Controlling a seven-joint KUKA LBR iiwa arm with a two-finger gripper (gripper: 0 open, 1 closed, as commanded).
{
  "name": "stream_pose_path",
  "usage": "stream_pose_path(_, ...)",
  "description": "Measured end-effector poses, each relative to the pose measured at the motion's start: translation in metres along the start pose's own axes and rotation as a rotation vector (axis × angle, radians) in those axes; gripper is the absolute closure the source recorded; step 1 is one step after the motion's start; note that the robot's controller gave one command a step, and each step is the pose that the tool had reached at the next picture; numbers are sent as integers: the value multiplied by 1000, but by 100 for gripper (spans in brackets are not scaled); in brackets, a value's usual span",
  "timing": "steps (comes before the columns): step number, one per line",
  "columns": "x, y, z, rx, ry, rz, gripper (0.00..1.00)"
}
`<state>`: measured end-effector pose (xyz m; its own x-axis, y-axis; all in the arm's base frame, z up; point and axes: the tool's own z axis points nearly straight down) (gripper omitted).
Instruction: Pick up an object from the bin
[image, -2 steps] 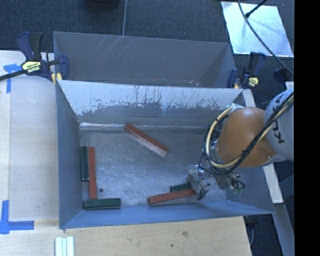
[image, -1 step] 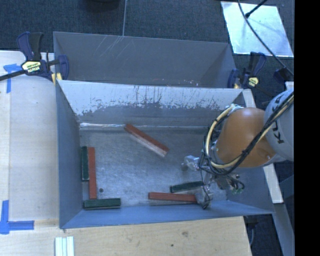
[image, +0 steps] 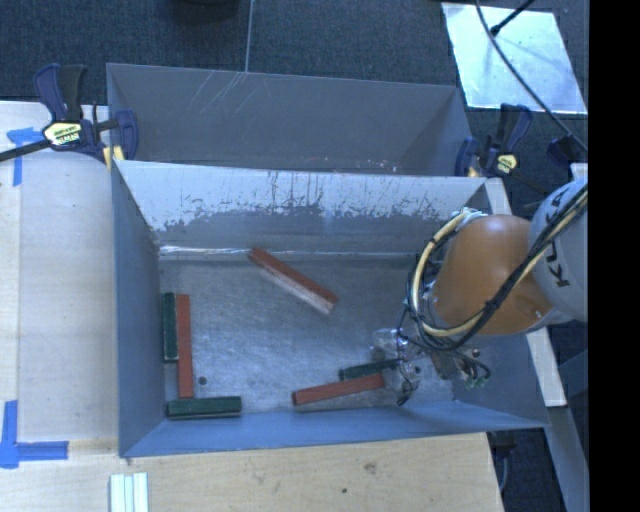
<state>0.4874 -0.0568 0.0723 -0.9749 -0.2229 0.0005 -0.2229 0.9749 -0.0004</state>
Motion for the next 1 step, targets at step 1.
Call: stream_pose_path(1,-1,0,2,1,-4,1,0)
